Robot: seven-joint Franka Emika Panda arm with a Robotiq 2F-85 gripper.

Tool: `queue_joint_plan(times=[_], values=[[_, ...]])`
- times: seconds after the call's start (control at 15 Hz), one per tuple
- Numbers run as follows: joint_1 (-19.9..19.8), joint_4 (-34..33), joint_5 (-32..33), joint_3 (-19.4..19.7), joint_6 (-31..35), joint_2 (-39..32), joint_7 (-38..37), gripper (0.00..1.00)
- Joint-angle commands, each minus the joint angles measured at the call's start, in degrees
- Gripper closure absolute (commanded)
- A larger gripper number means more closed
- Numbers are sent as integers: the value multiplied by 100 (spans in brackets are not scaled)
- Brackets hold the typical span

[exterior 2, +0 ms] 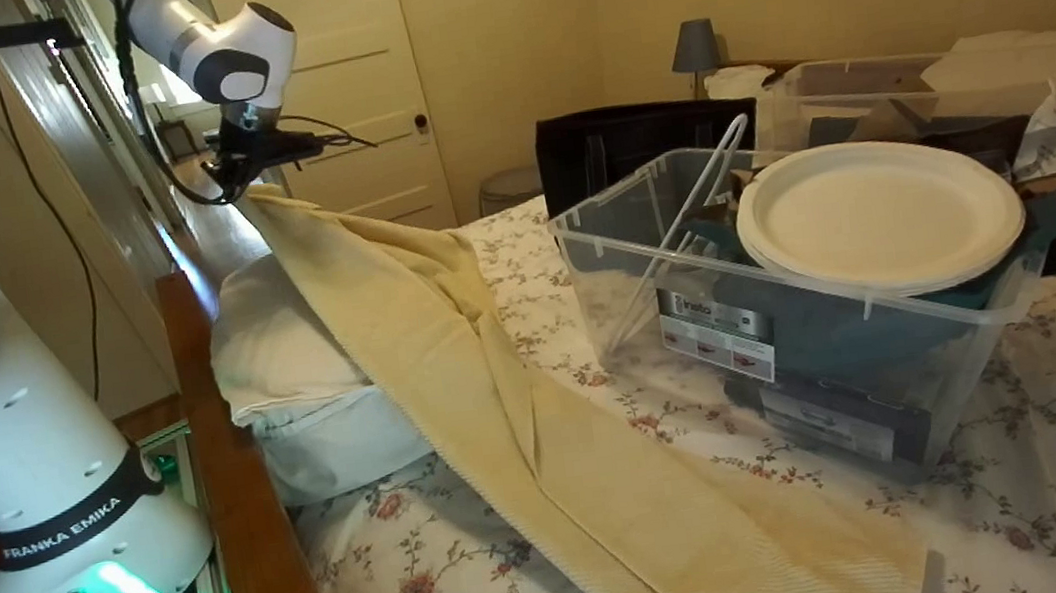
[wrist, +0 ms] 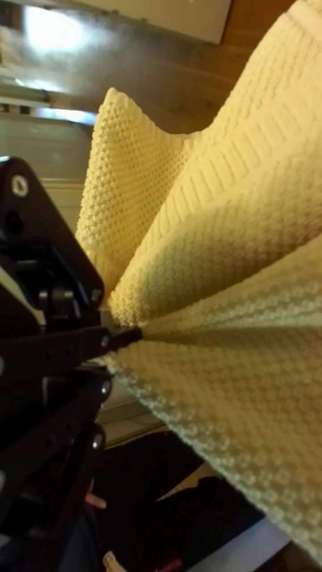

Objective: Unfold the towel.

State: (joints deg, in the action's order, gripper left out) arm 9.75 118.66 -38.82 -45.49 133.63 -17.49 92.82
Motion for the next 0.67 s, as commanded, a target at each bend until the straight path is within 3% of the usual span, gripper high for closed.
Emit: queue_joint_plan(times=[0.0, 0.27, 0.6], values=[[-194, 363, -1327, -230, -193, 231, 1372, 68], [16, 708, -1723, 343, 256, 688, 1167, 42], [293, 653, -1478, 1086, 839, 919, 683, 8]])
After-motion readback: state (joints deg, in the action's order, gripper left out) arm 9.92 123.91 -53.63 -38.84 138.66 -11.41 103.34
